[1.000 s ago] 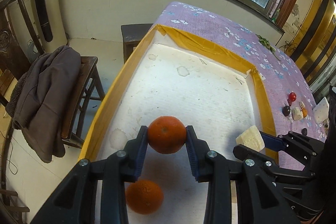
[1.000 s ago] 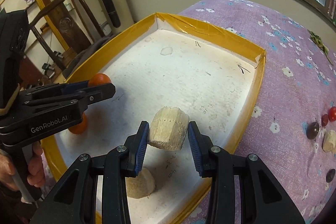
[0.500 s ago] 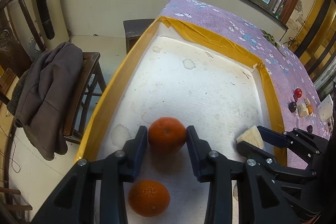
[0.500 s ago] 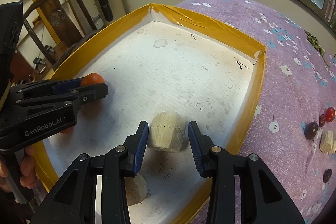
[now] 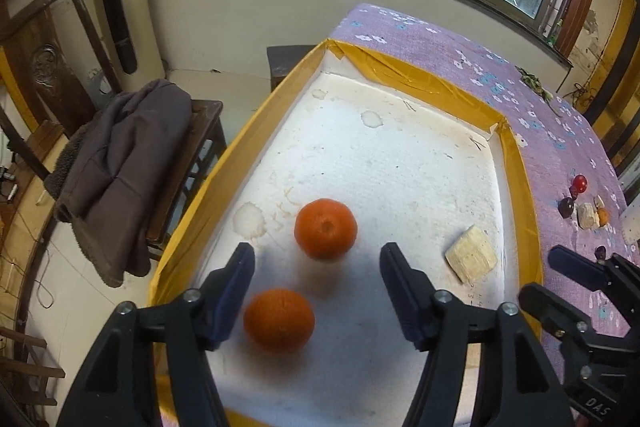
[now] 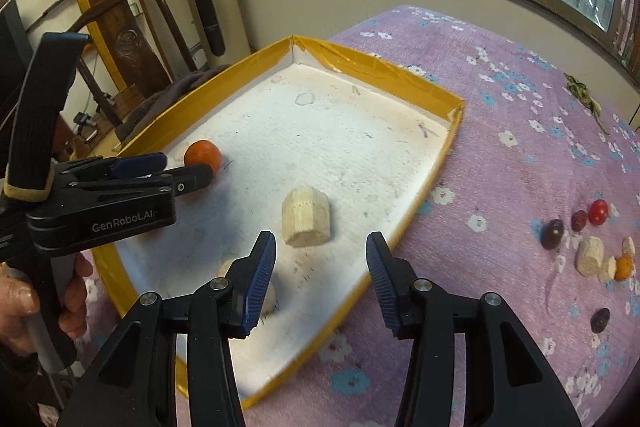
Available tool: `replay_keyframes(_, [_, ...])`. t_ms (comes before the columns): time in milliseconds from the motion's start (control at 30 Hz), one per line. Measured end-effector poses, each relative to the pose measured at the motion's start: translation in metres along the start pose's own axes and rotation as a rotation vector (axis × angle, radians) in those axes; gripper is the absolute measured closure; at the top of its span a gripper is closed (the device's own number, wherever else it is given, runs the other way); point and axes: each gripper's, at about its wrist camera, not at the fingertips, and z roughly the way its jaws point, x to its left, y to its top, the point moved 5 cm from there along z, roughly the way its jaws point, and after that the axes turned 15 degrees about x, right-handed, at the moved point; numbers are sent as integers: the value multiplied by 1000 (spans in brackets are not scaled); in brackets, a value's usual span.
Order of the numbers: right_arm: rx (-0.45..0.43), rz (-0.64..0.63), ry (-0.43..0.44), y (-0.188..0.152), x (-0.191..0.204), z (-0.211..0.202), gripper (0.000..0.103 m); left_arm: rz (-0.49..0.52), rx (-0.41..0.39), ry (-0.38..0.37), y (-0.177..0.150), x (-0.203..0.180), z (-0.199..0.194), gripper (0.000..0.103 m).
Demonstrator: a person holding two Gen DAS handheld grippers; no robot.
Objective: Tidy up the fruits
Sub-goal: 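Open both tools to drop the orange and yam piece into the tray, then grasp a dark plum with the right tool while the left tool grasps another dark plum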
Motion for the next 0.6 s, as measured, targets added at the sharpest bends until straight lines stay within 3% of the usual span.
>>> replay_keyframes(200, [-32, 20, -1, -23, -23, -21, 48, 0, -64, 17, -14, -22, -24, 24])
replay_keyframes(400, [-51, 85, -19, -52, -59, -39, 47, 72, -111, -2, -26, -70, -42, 17])
replay_keyframes(600, [-60, 158, -55, -83, -94, -55, 47, 159, -106, -26, -36, -121, -46, 16])
